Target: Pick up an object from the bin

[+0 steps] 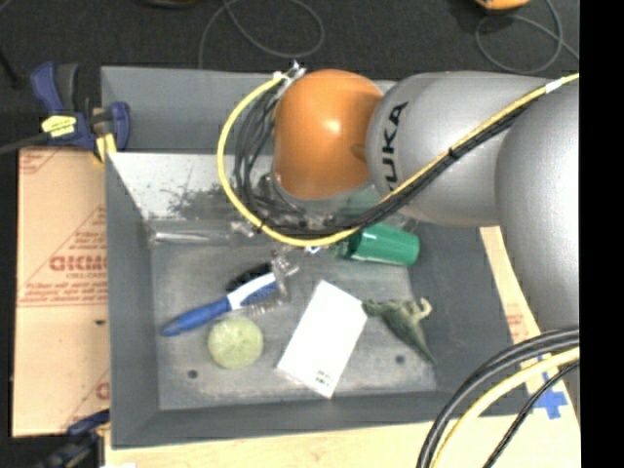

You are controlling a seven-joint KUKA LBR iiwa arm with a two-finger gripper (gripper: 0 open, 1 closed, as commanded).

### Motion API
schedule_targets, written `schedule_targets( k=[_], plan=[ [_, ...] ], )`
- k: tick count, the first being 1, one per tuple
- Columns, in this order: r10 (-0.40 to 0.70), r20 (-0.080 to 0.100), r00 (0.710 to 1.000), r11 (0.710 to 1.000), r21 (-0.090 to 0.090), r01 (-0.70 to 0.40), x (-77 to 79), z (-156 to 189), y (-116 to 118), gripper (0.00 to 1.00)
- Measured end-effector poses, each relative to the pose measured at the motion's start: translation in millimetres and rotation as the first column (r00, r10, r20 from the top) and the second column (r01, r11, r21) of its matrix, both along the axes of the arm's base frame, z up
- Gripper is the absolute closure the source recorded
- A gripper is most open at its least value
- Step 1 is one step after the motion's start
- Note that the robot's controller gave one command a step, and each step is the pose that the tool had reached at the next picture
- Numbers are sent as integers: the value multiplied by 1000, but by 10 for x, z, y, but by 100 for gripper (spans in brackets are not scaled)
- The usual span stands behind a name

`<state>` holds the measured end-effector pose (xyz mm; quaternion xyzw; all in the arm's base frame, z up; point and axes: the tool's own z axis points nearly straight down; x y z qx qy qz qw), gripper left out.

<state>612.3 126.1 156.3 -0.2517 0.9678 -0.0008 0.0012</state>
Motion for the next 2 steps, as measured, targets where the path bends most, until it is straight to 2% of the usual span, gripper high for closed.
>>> schedule_targets(
  k=[1, 2],
  plan=[
    [101, 10, 995, 995, 1, -101, 11, -427, 130, 0],
    [254, 14, 967, 967, 2, -254, 9, -809, 61, 100]
  ],
)
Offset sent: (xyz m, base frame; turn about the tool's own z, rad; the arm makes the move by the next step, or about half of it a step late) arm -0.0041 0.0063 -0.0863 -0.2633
